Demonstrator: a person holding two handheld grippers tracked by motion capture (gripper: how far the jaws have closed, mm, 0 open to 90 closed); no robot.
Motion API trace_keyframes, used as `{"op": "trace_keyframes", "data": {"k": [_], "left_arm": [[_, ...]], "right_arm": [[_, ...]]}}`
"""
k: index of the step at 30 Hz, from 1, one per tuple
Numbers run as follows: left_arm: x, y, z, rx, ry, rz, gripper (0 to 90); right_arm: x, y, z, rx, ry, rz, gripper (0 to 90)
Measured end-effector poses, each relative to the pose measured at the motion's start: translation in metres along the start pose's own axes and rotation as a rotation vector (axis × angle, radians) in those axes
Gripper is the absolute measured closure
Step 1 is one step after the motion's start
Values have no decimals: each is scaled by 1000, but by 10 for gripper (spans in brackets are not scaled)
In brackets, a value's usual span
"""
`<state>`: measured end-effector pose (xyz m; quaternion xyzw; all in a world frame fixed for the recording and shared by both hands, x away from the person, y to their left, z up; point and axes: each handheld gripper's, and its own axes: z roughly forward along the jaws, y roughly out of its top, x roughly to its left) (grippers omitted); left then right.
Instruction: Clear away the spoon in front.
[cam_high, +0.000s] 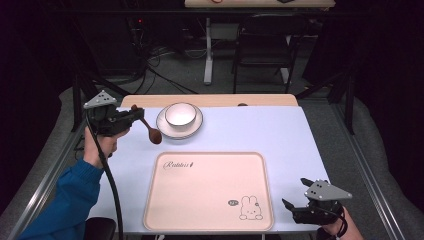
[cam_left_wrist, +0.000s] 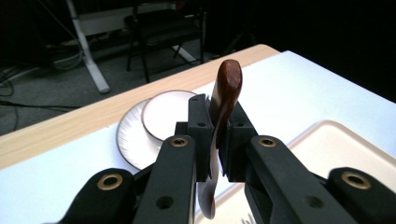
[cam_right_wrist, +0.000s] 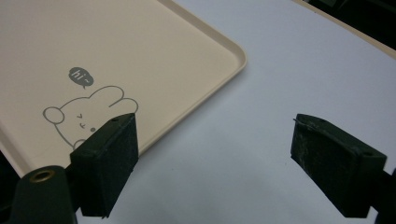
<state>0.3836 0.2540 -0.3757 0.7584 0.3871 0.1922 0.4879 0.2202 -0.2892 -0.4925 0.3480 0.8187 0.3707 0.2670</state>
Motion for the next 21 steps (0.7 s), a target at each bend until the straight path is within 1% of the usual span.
{"op": "trace_keyframes", "data": {"k": [3, 5, 11, 16, 21], "left_arm": [[-4, -1, -1, 17, -16, 10, 846], [-7, -3, -1, 29, -12, 15, 846], [-9, -8, 1, 59, -38, 5, 846], [-12, -9, -2, 109, -55, 30, 846], [-14, -14, -2, 140, -71, 30, 846]], "right_arm": [[0, 0, 0, 0, 0, 0, 142], [-1, 0, -1, -4, -2, 2, 142], [-2, -1, -2, -18, 1, 20, 142], [-2, -1, -1, -12, 1, 17, 142], [-2, -1, -1, -12, 1, 15, 142]]}}
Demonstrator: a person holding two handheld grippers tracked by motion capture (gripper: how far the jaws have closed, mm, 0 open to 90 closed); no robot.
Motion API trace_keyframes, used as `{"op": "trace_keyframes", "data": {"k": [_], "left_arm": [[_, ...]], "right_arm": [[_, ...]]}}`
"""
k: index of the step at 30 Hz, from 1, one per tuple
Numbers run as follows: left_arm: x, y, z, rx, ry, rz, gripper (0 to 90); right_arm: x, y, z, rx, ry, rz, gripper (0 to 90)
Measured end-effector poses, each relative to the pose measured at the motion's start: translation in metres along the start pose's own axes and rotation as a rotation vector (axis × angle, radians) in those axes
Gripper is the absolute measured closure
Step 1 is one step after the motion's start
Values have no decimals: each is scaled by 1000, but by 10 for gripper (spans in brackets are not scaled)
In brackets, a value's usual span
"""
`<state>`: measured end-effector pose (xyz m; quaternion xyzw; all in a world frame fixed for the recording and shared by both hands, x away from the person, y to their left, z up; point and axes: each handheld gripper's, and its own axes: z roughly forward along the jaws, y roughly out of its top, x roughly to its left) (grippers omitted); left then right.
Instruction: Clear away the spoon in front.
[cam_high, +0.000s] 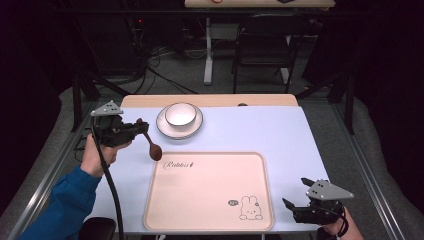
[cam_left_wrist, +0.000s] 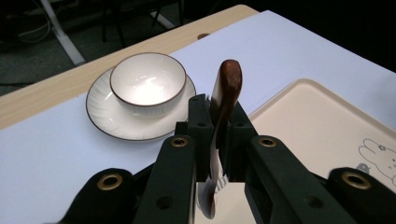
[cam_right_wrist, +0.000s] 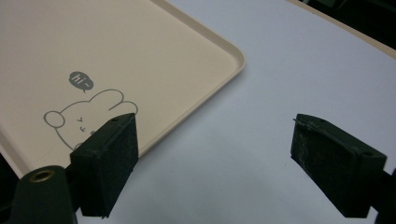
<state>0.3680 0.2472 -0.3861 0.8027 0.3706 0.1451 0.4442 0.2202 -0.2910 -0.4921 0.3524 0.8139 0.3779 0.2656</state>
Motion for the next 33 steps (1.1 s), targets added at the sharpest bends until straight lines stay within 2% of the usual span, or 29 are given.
{"op": "trace_keyframes", "data": {"k": [6, 21, 24, 29, 32, 33], "left_arm": [[-4, -7, 0, 31, -40, -9, 846], [-17, -16, 10, 126, -119, 5, 845], [-17, -18, 13, 158, -141, 6, 845], [-20, -23, 23, 203, -182, -2, 845], [-18, -27, 28, 226, -197, -14, 844], [-18, -28, 30, 233, -189, -22, 844]], "right_arm": [[0, 0, 0, 2, 1, -7, 142], [0, 0, 1, 5, 2, -6, 142], [0, 0, 1, 5, 2, -7, 143], [0, 0, 0, 4, 3, -8, 142], [0, 0, 0, 5, 3, -7, 142], [0, 0, 0, 5, 3, -7, 142]]}}
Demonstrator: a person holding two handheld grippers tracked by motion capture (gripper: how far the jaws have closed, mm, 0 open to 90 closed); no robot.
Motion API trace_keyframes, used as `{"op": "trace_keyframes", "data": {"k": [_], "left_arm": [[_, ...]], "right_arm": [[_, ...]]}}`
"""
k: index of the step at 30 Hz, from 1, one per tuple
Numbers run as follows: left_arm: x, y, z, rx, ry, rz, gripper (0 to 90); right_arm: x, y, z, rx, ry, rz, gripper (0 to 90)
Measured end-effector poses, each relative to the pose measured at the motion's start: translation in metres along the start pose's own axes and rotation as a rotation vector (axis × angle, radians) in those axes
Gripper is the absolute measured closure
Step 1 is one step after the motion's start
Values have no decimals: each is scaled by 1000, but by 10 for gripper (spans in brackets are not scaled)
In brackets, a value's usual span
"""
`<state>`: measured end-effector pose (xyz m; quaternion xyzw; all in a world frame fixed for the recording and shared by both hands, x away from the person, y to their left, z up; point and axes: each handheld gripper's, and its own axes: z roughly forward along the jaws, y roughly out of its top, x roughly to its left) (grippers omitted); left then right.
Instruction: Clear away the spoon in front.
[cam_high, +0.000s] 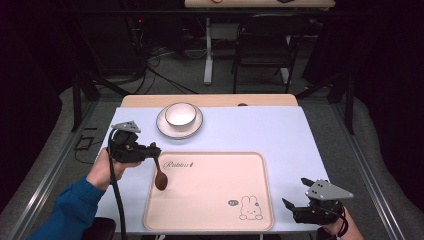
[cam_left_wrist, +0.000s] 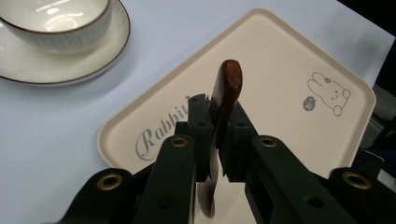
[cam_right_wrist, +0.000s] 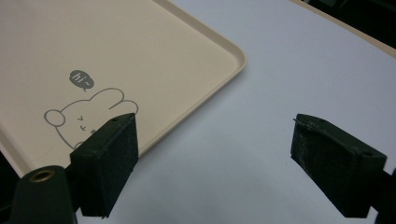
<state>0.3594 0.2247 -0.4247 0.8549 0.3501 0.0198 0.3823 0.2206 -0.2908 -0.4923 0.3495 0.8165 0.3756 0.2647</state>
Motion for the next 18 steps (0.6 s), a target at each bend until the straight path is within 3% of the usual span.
{"op": "trace_keyframes", "data": {"k": [8, 13, 18], "left_arm": [[6, -4, 14, 15, -23, -34, 842], [8, -4, 22, 30, 3, -59, 828], [9, -6, 35, 22, -5, -88, 820]], "right_arm": [[0, 0, 1, 7, 2, 0, 142], [0, 0, 0, 5, -2, 2, 142], [0, 0, 1, 8, -2, 5, 142]]}}
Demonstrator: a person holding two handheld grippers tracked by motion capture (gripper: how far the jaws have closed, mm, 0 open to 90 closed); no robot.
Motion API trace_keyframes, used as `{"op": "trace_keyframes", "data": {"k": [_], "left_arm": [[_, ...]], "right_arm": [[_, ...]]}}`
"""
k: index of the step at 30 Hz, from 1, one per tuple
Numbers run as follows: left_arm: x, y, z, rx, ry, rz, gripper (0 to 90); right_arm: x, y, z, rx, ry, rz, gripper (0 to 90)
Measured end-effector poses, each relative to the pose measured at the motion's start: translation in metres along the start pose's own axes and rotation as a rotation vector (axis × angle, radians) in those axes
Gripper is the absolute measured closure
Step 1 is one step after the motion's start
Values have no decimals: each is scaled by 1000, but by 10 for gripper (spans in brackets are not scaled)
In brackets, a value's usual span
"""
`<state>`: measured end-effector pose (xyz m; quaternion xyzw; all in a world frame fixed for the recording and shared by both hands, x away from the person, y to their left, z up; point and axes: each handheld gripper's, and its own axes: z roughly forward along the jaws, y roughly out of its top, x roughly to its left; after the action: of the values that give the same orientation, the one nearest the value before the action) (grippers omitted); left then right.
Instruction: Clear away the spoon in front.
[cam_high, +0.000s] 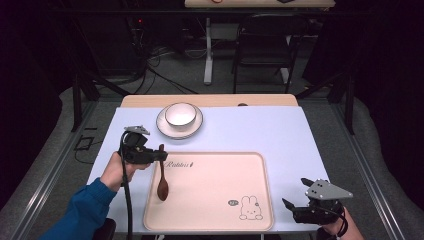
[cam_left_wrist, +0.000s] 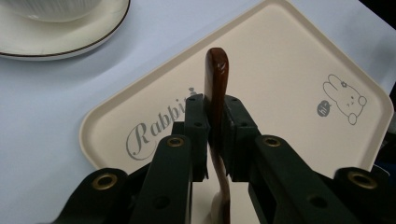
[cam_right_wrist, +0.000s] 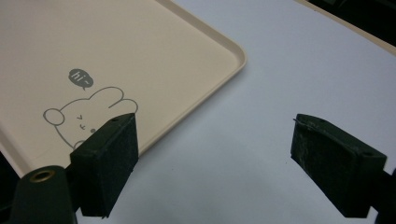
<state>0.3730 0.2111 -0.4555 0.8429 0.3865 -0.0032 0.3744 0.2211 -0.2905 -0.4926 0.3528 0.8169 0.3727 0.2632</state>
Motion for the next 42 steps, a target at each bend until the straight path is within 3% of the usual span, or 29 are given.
{"op": "trace_keyframes", "data": {"k": [6, 9, 19, 29, 38, 42], "left_arm": [[5, -4, 10, -30, -35, -37, 821], [8, -6, 15, -36, -33, -48, 817], [11, -14, 28, -69, 24, -92, 800], [11, -22, 42, -78, 51, -89, 786], [14, -27, 46, -108, 86, -104, 774], [14, -28, 49, -99, 106, -98, 769]], "right_arm": [[0, 0, 0, 0, -3, 3, 142], [0, 0, 0, 1, -2, 2, 142], [0, 0, 0, 1, -2, -1, 142], [0, 0, -1, -1, -3, -5, 142], [0, 0, -1, 5, -2, 1, 143], [1, 0, -1, 4, -2, -3, 143]]}}
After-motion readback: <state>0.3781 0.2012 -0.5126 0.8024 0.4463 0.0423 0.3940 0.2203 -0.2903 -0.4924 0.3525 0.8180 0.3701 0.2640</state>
